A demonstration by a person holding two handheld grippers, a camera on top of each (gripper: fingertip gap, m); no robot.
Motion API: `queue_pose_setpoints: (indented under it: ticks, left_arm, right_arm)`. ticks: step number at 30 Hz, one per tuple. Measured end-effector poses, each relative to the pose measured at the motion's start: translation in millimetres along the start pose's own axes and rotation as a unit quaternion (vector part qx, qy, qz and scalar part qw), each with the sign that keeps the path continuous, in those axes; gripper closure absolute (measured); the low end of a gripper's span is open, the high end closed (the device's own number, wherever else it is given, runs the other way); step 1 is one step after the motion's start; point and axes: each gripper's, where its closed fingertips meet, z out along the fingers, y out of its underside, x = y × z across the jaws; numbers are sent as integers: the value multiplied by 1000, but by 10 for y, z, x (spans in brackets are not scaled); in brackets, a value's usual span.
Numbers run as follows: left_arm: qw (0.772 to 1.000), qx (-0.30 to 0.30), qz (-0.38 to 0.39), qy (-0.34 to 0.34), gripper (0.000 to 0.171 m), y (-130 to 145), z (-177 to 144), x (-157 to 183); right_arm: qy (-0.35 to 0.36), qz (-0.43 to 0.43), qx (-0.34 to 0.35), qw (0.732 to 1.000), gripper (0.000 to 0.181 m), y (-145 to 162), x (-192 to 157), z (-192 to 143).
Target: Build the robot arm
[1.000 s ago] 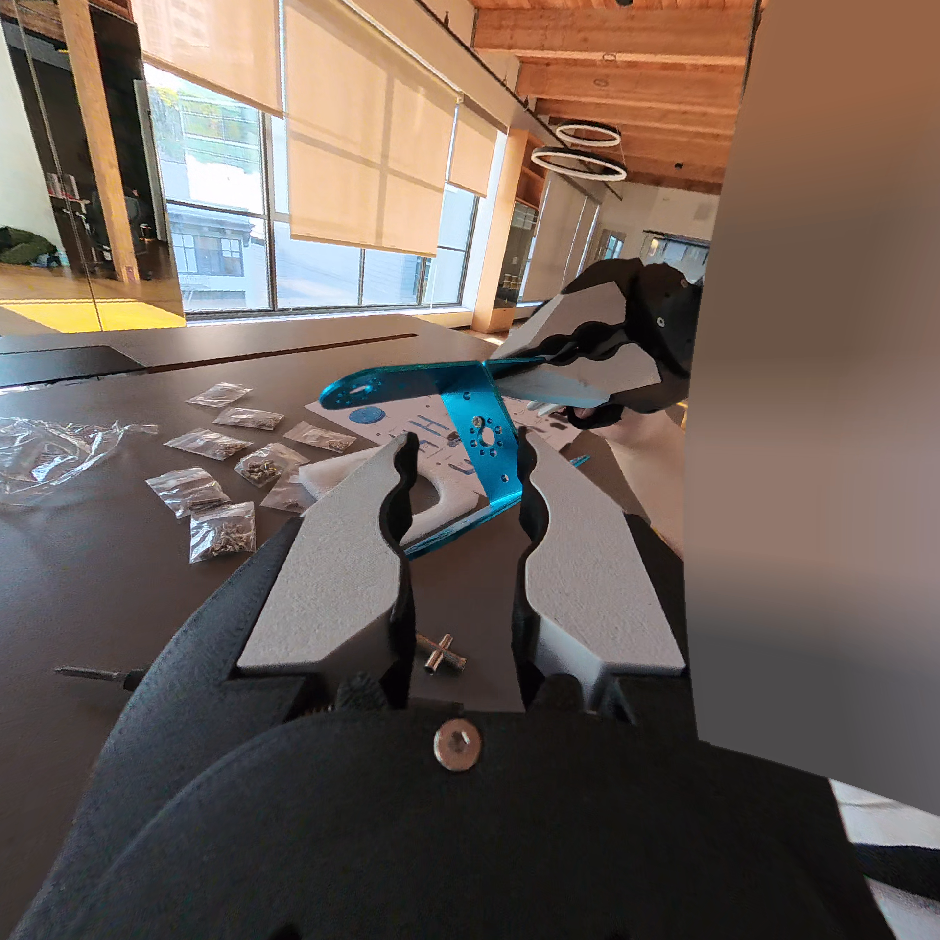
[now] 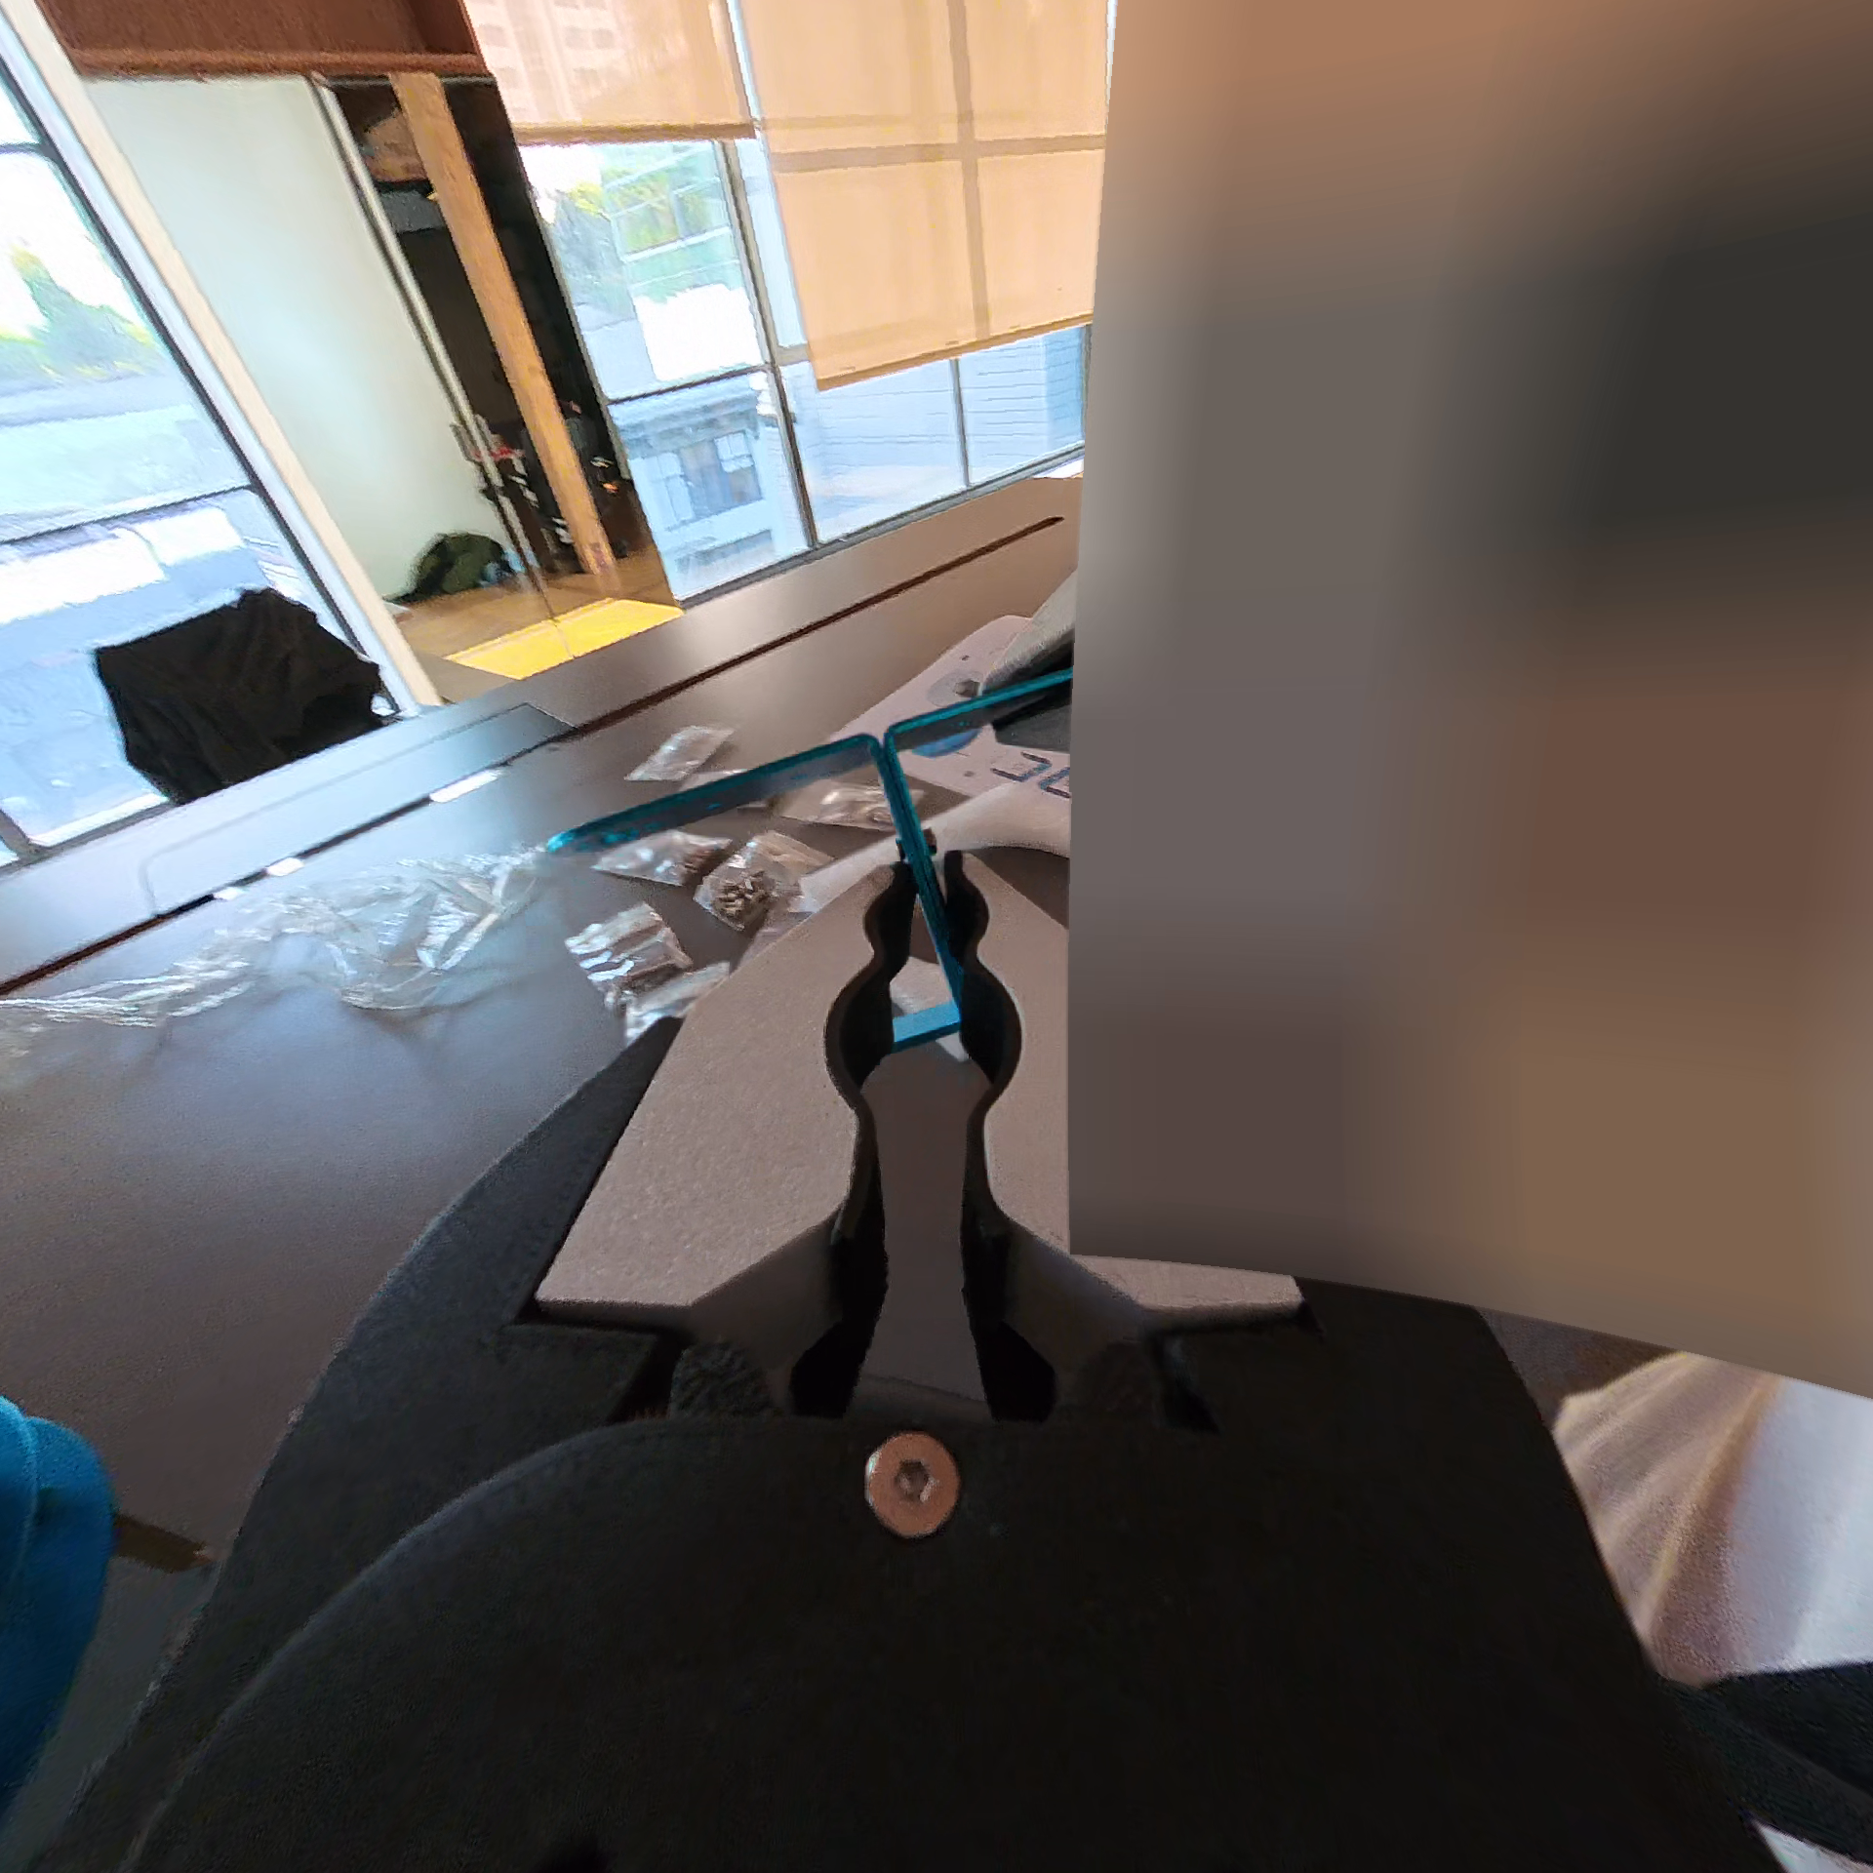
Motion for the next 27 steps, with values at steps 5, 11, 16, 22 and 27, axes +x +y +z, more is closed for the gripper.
queue_pose_setpoints:
  ticks: [5,11,16,22,27]
  left_arm:
    - [1000,26,1,-7,159,-109,-15,40]
    - [976,116,-173,58,133,-356,-455,-205]
    - [899,178,-343,204,112,-387,-494,-113]
    - [856,234,-342,310,141,-620,-417,195]
    - [876,234,-301,297,144,-630,-440,165]
  right_arm:
    - [56,-38,29,997,180,-72,65,-87]
    - [135,-52,74,987,180,-144,328,-294]
    - [191,-25,169,967,181,-444,396,-478]
    - [219,2,200,955,181,-595,284,-461]
    - [200,24,191,961,177,-491,179,-391]
